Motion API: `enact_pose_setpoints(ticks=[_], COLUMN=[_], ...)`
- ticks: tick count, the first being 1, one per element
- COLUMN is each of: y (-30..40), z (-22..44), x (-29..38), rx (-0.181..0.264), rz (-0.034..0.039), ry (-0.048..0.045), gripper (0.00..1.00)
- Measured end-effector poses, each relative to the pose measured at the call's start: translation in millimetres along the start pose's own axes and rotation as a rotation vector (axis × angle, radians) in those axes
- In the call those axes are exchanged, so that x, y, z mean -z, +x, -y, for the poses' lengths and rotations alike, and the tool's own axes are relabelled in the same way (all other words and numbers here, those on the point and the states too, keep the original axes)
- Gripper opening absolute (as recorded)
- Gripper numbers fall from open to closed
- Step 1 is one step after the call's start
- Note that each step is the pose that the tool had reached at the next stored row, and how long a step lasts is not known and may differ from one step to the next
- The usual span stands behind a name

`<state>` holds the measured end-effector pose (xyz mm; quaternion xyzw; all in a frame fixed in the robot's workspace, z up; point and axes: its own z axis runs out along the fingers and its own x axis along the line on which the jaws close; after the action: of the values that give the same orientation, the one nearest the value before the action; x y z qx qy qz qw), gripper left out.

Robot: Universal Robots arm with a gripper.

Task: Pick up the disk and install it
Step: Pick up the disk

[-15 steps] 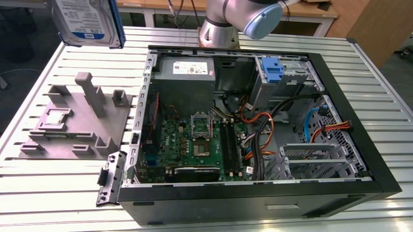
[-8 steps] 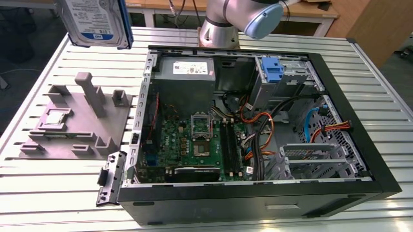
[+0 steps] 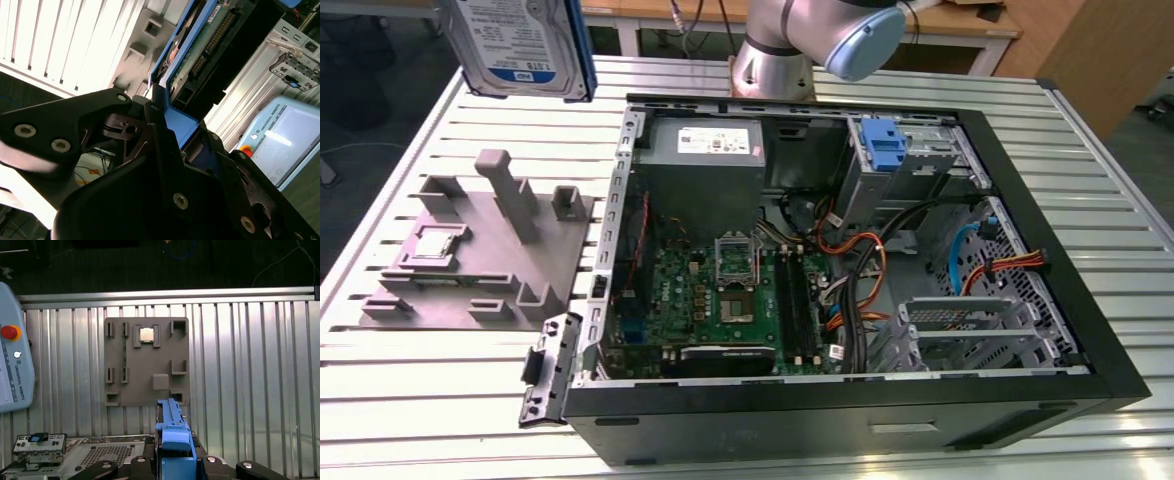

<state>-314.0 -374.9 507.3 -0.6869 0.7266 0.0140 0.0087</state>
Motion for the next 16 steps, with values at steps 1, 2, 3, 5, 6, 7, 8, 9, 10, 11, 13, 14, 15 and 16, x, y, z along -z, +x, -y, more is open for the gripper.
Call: enact_pose_setpoints(ticks=[1, 2, 3, 5, 6, 7, 8, 9, 10, 11, 13, 14, 15, 16], y=[0.0, 0.0, -0.1, -0.2, -0.2, -0.2, -0.3, -0.3, -0.4, -0.4, -0.5, -0.5, -0.5, -0.6], z=[0.3, 0.8, 1.5, 2.9, 3.6, 4.4, 5.0, 5.7, 6.4, 7.1, 8.3, 8.7, 9.2, 9.6], x=[0.0, 0.0, 0.1, 0.0, 0.0, 0.1, 0.0, 0.1, 0.1, 0.1, 0.1, 0.1, 0.1, 0.1], rx=[0.0, 0.0, 0.0, 0.0, 0.0, 0.0, 0.0, 0.0, 0.0, 0.0, 0.0, 0.0, 0.0, 0.0], rz=[0.0, 0.0, 0.0, 0.0, 0.0, 0.0, 0.0, 0.0, 0.0, 0.0, 0.0, 0.0, 0.0, 0.0], ry=[0.0, -0.0001, -0.0001, 0.0, 0.0, 0.0, 0.0, 0.0, 0.0, 0.0, -0.0001, 0.0, 0.0, -0.0001], gripper=[0.36, 0.36, 0.36, 0.36, 0.36, 0.36, 0.36, 0.36, 0.36, 0.36, 0.36, 0.36, 0.36, 0.36])
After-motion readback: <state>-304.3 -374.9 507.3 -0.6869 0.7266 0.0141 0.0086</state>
